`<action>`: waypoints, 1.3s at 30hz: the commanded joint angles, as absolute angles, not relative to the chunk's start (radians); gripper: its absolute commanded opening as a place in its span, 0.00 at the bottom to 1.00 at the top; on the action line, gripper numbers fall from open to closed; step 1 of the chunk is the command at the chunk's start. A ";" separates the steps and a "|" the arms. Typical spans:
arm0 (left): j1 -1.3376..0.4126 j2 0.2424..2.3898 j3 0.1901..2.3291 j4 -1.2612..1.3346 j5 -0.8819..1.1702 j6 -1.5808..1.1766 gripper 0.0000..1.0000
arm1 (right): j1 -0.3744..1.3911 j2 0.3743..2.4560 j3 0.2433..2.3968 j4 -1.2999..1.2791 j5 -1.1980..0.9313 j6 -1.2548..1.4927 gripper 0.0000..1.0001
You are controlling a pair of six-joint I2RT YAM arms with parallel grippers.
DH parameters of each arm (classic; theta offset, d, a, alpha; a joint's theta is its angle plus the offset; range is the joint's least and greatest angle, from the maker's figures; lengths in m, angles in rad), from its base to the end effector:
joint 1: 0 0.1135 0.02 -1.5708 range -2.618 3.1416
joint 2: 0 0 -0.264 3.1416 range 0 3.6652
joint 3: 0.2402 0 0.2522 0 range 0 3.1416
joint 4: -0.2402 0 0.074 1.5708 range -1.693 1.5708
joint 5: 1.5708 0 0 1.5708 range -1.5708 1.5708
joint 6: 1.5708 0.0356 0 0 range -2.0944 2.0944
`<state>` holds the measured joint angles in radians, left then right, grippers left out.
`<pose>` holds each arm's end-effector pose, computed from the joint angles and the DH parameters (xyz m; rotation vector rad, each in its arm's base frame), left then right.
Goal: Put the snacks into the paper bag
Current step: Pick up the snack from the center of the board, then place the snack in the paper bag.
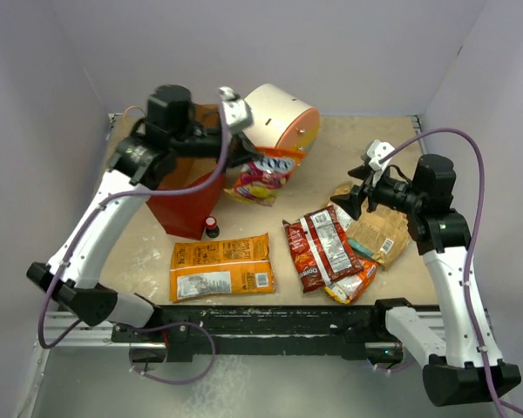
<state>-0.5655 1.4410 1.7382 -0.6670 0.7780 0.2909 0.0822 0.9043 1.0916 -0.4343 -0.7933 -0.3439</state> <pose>0.2358 -0.1792 0.4685 1.2517 1.4805 -0.9328 0.1796 0.0402 0.4014 -0.8940 1.5310 0.5286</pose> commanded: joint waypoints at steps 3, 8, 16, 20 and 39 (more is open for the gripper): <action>-0.415 1.332 1.908 -0.586 0.783 0.118 0.00 | 0.052 0.907 1.084 -0.365 -0.719 -0.299 0.81; -0.334 1.291 1.991 -0.642 0.584 0.127 0.00 | 0.052 0.992 1.123 -0.409 -0.673 -0.328 0.85; -0.270 1.276 1.995 -0.634 0.207 0.253 0.00 | 0.052 1.086 1.098 -0.421 -0.718 -0.427 0.83; -0.270 1.311 1.977 -0.618 0.101 0.322 0.00 | 0.053 1.090 1.056 -0.373 -0.708 -0.411 0.82; -0.269 1.427 1.634 -0.338 0.065 0.454 0.00 | 0.052 1.036 0.981 -0.342 -0.659 -0.411 0.82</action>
<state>-0.2749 1.4445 1.6958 -0.5293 0.0525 0.4297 0.0566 1.0451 1.0061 -0.3779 -0.6701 -0.3977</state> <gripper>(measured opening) 0.006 0.824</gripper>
